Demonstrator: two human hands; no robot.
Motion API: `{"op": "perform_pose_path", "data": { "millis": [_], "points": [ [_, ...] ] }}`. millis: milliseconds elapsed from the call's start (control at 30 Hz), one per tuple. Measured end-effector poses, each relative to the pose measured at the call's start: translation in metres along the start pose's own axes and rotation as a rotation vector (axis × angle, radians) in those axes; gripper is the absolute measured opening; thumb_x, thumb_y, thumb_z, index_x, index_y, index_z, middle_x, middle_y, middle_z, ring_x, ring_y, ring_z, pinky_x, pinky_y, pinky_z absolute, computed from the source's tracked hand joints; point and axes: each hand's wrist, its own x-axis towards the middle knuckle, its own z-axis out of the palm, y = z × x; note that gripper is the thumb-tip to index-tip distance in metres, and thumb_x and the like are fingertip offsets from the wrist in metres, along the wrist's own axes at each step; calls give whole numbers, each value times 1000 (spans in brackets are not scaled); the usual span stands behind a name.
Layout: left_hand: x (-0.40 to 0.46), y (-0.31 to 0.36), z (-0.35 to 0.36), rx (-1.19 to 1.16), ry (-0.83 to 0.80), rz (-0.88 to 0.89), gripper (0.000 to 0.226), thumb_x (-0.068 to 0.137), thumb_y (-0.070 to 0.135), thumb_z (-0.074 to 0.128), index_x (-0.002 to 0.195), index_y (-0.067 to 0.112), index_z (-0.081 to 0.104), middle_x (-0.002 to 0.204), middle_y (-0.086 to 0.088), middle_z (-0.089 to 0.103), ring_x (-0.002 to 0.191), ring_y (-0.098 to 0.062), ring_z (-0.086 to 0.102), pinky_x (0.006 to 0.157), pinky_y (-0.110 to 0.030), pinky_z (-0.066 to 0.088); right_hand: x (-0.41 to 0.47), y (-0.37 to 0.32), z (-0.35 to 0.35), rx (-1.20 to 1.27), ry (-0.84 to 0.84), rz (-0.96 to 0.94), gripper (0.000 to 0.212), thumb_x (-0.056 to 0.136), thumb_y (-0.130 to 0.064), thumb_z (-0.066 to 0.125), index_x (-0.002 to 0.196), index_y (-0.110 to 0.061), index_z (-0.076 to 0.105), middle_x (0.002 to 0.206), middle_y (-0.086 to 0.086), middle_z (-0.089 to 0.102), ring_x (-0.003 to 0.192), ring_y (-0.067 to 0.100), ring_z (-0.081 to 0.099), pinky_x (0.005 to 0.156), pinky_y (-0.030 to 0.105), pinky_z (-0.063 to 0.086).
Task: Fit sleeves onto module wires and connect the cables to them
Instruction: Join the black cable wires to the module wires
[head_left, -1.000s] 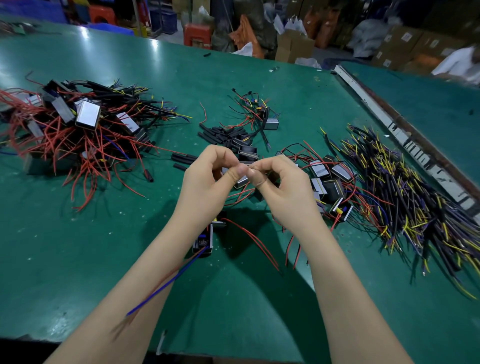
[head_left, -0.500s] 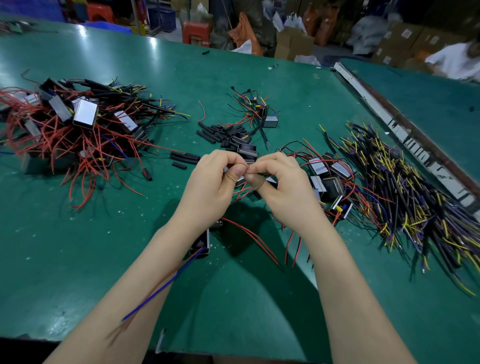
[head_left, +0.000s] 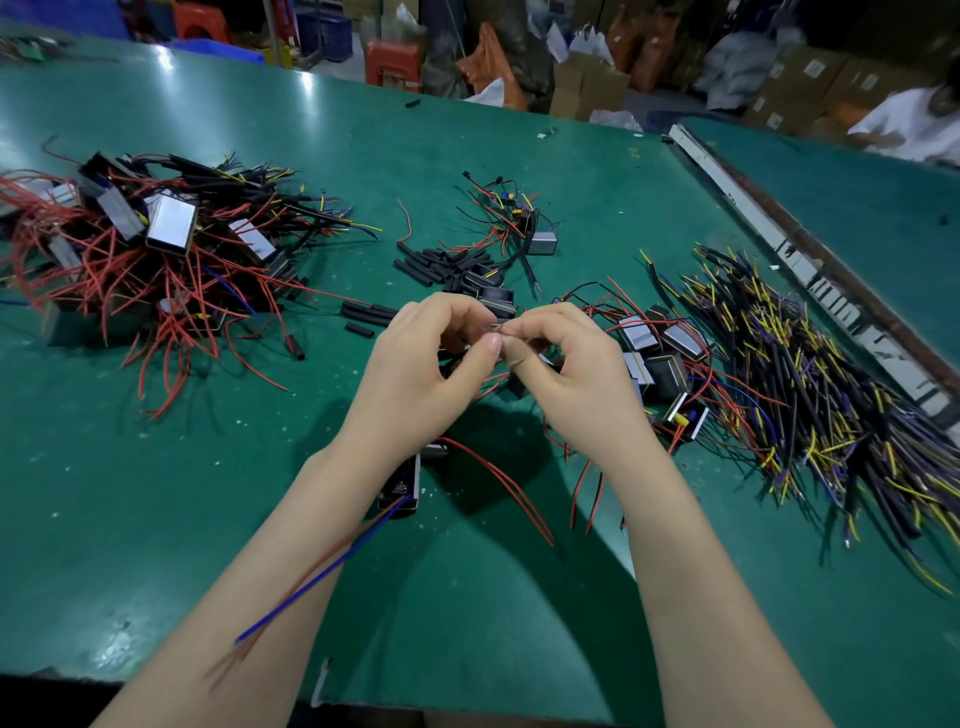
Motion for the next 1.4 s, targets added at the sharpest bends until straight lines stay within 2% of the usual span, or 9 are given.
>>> {"op": "perform_pose_path", "data": {
  "millis": [200,433,567,667,800,900,1067,1200,1400],
  "points": [
    [0,0,0,22,23,-23,10,86,22,59,88,17,67,81,19,59,80,-8,53,77,-16,39,-1,1,0,-1,23,-27,8,90,-7,65,94,-7,71,92,-1,59,85,-4,53,80,9,39],
    [1,3,3,-149,6,-204,10,83,29,54,76,34,58,74,16,61,74,-6,54,72,-18,41,-2,1,3,-109,71,-194,11,89,-6,61,96,-3,70,94,6,61,83,19,57,77,31,47],
    [2,2,3,-234,-14,-245,9,84,30,53,76,33,58,72,14,60,69,-4,51,69,-18,42,-2,0,2,-76,64,-211,19,91,-9,61,109,-8,65,94,3,62,84,12,55,80,23,44],
    [2,0,3,-268,-44,-258,9,85,30,52,79,31,59,76,8,60,70,-6,51,70,-20,43,-2,1,1,-84,78,-254,16,93,-11,61,107,-9,66,94,2,65,87,9,57,80,18,44],
    [3,1,4,-322,-58,-284,9,86,30,52,81,28,59,78,2,60,72,-9,49,71,-22,43,-3,2,3,-91,152,-261,20,92,-13,63,111,-8,64,92,2,64,82,13,58,76,25,47],
    [4,1,4,-353,-55,-303,10,86,31,51,82,25,59,79,4,60,73,-8,50,72,-22,43,-2,2,5,-95,191,-296,17,91,-9,64,107,-5,66,91,4,63,82,15,57,77,30,49],
    [3,0,4,-345,-73,-299,12,93,19,52,84,24,58,82,-1,59,78,-13,50,79,-35,45,-1,0,8,0,148,-263,13,89,-3,64,99,-6,70,95,6,64,87,19,59,79,35,49],
    [4,2,4,-369,-86,-316,11,91,23,50,82,24,57,80,-2,56,76,-13,47,76,-32,42,-2,1,12,-31,232,-334,10,84,5,65,89,-3,70,88,7,63,84,23,59,74,40,50],
    [4,2,5,-381,-65,-347,20,95,13,52,80,25,58,80,-3,55,76,-13,47,76,-31,41,-5,4,17,-182,312,-407,16,77,11,65,84,-3,71,90,9,66,83,30,58,73,44,45]
  ]
}}
